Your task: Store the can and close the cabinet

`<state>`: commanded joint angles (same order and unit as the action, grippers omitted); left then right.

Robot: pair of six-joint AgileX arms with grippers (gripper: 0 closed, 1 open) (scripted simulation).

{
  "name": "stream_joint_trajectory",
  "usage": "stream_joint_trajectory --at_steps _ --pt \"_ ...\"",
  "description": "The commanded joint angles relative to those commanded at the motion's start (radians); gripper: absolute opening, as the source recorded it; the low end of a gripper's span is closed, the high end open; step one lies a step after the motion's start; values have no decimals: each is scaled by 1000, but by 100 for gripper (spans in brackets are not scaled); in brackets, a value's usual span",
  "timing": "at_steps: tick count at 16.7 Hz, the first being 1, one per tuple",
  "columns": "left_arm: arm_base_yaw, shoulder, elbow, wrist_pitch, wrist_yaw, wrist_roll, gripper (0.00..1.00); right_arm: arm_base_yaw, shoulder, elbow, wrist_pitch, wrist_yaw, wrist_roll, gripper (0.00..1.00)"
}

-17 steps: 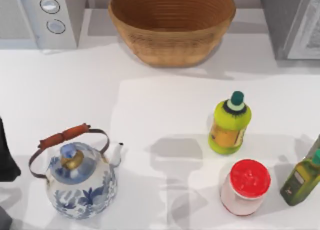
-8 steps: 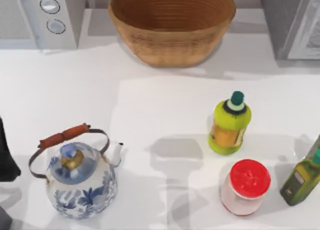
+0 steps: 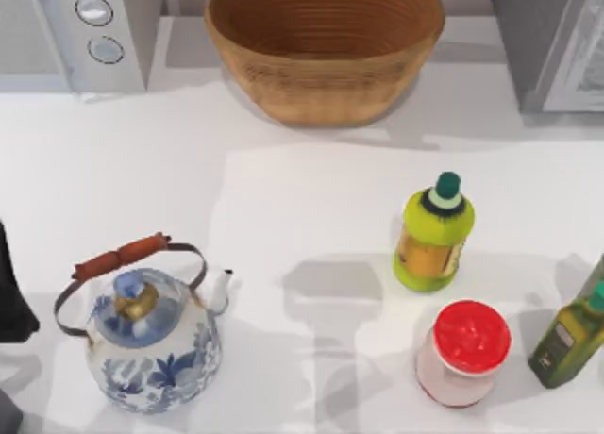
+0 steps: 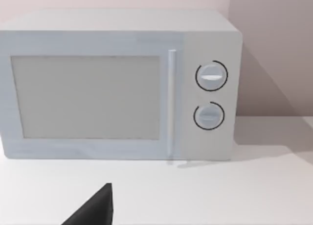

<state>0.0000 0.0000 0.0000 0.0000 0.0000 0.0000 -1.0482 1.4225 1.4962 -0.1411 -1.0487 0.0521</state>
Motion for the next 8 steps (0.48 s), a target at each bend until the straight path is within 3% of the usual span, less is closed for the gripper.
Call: stream_joint_trajectory --at_steps 4,8 --pt "0 0 0 0 0 0 100 6 -65 201 -204 10 -22 100" --pt "0 0 0 0 0 0 100 8 -83 246 -248 15 -30 100"
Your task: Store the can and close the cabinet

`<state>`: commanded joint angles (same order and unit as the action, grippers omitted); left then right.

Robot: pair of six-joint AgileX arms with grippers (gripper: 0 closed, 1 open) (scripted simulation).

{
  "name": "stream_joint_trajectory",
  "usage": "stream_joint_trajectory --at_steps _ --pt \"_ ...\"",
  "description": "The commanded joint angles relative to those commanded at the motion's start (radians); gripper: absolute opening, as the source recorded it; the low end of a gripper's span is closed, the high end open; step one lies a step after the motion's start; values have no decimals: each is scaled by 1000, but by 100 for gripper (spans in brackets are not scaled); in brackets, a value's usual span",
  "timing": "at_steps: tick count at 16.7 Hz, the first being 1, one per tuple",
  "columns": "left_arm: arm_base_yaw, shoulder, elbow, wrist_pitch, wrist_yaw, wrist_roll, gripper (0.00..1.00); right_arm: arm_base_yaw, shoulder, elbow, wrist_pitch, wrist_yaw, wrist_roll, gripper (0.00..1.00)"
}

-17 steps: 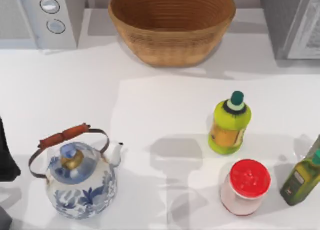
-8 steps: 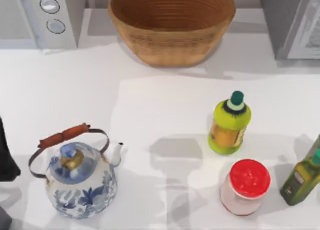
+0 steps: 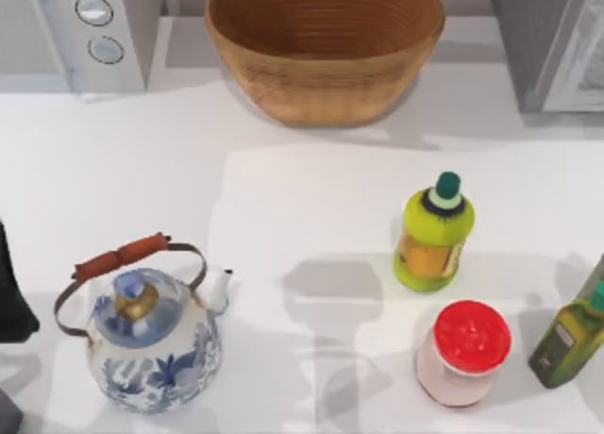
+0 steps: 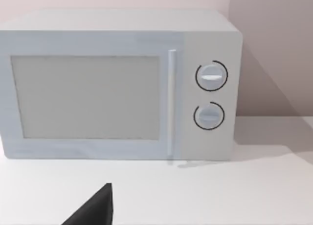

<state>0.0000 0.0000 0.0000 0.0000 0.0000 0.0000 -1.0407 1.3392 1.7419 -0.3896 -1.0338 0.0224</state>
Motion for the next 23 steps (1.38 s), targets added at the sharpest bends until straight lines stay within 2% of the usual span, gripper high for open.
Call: stream_joint_trajectory --at_steps 5,9,12,20,23 --pt "0 0 0 0 0 0 100 8 4 1 0 9 2 100" --pt "0 0 0 0 0 0 100 142 25 -8 -26 144 15 100" --pt "0 0 0 0 0 0 100 327 33 -14 -41 338 37 100" --pt "0 0 0 0 0 0 100 1002 15 -25 -69 1014 72 100" --pt "0 0 0 0 0 0 100 1233 -6 -19 -64 1236 51 100"
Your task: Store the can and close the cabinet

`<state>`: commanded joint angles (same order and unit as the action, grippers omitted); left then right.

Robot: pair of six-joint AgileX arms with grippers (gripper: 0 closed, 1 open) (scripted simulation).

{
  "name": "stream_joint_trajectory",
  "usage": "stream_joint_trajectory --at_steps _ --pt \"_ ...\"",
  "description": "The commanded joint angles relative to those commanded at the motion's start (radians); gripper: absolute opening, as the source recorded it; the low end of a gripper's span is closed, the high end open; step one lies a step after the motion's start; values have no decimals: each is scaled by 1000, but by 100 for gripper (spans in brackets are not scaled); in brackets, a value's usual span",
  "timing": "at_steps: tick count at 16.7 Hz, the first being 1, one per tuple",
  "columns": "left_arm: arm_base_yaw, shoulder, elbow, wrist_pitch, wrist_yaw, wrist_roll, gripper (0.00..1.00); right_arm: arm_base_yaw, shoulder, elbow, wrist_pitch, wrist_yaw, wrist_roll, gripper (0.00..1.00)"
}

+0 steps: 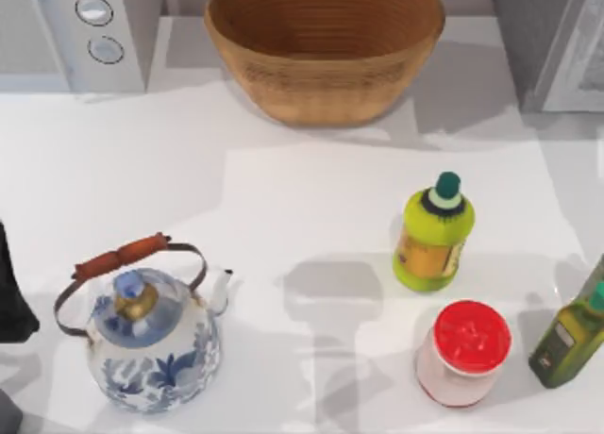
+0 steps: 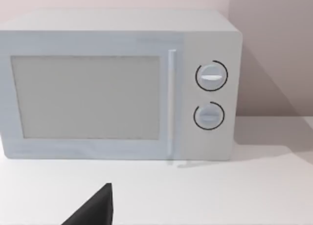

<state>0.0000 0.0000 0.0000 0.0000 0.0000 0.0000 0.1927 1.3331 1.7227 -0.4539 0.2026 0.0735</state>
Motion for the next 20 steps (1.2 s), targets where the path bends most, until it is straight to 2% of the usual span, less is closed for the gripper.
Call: stream_joint_trajectory --at_steps 3,6,12,20 --pt "0 0 0 0 0 0 100 166 -24 3 8 164 -30 100" --pt "0 0 0 0 0 0 100 245 -39 0 12 243 -51 100" --pt "0 0 0 0 0 0 100 226 -57 3 5 266 -65 100" --pt "0 0 0 0 0 0 100 144 90 107 50 187 -64 100"
